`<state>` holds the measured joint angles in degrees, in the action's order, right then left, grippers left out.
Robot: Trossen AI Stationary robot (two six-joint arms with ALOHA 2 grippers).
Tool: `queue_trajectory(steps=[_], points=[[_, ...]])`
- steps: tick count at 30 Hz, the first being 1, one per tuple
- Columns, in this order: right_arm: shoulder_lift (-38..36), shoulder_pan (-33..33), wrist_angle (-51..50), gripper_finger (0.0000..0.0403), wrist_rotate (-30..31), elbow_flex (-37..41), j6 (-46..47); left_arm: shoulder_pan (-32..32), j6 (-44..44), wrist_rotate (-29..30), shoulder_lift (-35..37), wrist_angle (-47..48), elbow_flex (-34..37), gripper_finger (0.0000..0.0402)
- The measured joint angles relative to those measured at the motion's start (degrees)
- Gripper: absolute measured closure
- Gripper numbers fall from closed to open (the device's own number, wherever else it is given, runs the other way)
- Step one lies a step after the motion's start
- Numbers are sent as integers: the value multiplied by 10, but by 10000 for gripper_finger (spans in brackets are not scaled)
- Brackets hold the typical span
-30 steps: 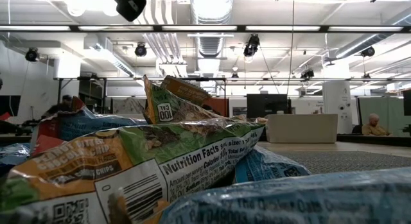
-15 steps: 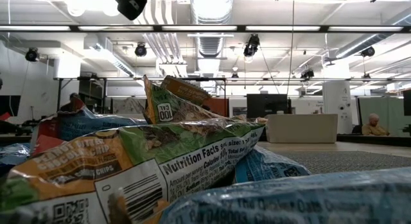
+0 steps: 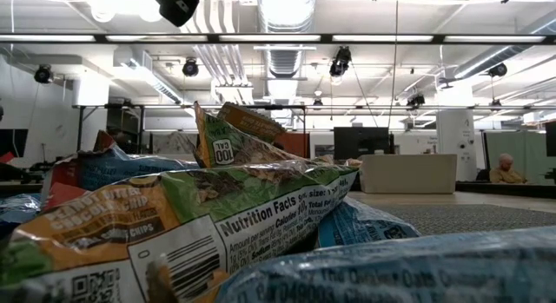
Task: Pick and place Granola Bars by type
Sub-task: Put the yellow granola bar into the gray bin
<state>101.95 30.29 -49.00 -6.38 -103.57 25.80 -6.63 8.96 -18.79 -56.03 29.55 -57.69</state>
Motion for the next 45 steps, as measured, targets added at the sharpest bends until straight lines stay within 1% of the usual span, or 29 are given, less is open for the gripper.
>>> queue_trajectory(steps=[3, 7, 10, 14, 19, 21, 24, 26, 30, 36, 45], points=[[24, 4, -22, 394, -5, -23, 18, 0, 1, 0, 0, 0, 0, 401], [53, 6, -41, 393, -31, -56, 32, 0, 3, 0, 0, 0, 0, 401], [71, 10, -55, 379, -39, -78, 41, 0, 5, 0, 0, 1, 0, 401], [95, 13, -82, 339, -41, -106, 75, 0, 5, 0, 0, 2, 0, 401], [121, 14, -117, 274, -42, -125, 202, 0, 5, 0, 0, 5, 0, 401], [132, 14, -125, 252, -50, -132, 238, 0, 5, 0, 0, 7, 0, 401], [135, 14, -118, 227, -67, -133, 242, 0, 5, 0, 0, 9, 0, 401], [134, 15, -114, 217, -60, -131, 254, 0, 5, 0, 0, 10, 0, 401], [133, 17, -119, 211, -52, -130, 262, 0, 5, 0, 0, 10, 0, 401], [133, 17, -122, 220, -41, -129, 266, 0, 5, 0, 0, 10, 0, 401], [133, 17, -123, 231, -40, -129, 266, 0, 5, 0, 0, 10, 0, 401]])
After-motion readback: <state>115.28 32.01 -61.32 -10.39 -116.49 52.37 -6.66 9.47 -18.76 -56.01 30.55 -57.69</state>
